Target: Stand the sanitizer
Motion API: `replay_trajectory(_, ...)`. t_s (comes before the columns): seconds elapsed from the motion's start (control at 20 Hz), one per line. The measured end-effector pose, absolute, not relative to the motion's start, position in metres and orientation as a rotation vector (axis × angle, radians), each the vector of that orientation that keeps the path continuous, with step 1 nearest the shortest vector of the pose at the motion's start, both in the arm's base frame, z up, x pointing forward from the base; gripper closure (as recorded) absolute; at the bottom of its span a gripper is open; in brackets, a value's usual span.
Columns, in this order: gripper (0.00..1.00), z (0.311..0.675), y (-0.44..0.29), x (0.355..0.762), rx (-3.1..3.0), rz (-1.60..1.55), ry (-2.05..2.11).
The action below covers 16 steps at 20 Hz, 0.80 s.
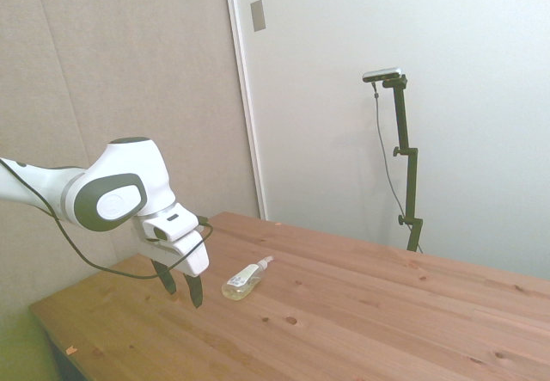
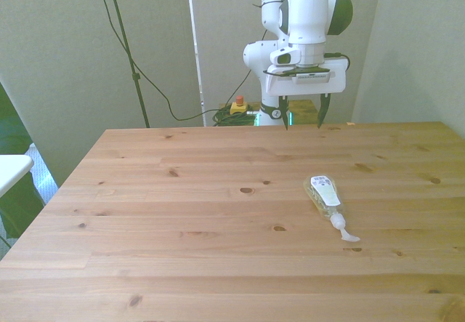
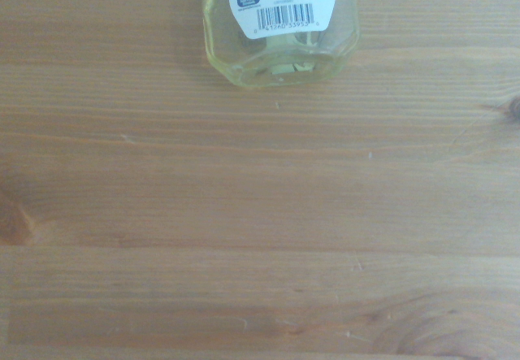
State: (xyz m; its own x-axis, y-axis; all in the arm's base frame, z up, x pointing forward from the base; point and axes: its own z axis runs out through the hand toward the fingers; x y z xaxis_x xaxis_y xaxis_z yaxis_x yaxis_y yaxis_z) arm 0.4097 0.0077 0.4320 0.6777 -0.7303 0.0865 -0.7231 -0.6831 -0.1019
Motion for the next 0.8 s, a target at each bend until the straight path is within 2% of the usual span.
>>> replay_trajectory(0.15, 0.0, 0.434, 0.004, 0.412, -2.817, -0.187, 1.223)
replay_trajectory(0.35, 0.0, 0.459, 0.002, 0.436, -2.789, -0.254, 1.216)
replay_trajectory(0.55, 0.0, 0.475, 0.008, 0.478, -2.787, -0.292, 1.201)
replay_trajectory(0.8, 0.0, 0.463, 0.017, 0.548, -2.814, -0.298, 1.201)
